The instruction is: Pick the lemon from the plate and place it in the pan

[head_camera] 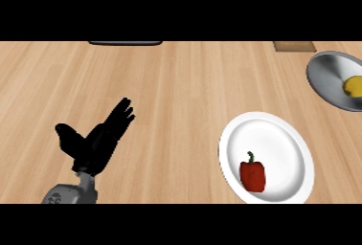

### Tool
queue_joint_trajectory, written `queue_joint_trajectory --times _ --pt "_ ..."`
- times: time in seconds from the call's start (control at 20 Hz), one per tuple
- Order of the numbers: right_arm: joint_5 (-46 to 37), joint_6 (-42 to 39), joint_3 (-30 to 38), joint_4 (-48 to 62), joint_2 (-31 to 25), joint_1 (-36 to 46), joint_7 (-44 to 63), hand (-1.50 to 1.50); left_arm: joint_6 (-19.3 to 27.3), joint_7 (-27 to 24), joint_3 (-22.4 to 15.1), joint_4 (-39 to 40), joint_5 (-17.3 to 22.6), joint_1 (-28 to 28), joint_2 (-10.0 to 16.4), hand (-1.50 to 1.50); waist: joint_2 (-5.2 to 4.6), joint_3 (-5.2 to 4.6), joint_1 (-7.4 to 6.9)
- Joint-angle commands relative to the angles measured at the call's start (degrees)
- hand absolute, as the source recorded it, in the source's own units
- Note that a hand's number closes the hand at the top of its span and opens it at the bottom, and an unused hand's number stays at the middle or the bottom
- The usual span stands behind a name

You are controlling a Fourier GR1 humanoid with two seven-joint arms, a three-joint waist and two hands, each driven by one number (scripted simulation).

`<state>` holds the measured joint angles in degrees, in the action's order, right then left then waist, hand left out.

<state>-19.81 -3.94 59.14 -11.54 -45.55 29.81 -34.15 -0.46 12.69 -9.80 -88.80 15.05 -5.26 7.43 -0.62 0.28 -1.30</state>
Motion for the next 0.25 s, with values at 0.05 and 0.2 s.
queue_joint_trajectory --times 0.05,0.2 --pt "0.77 -1.0 -2.14 -0.24 0.28 -0.52 -0.69 -1.5 1.57 1.58 -0.97 -0.9 -2.05 -0.41 -1.16 0.0 0.1 -0.03 -0.07" --pt "1.52 -2.46 -3.18 -0.46 -0.09 -1.25 -0.99 -1.5 -0.89 1.01 0.3 -1.52 -0.28 2.27 0.0 0.0 0.17 -0.07 -0.06"
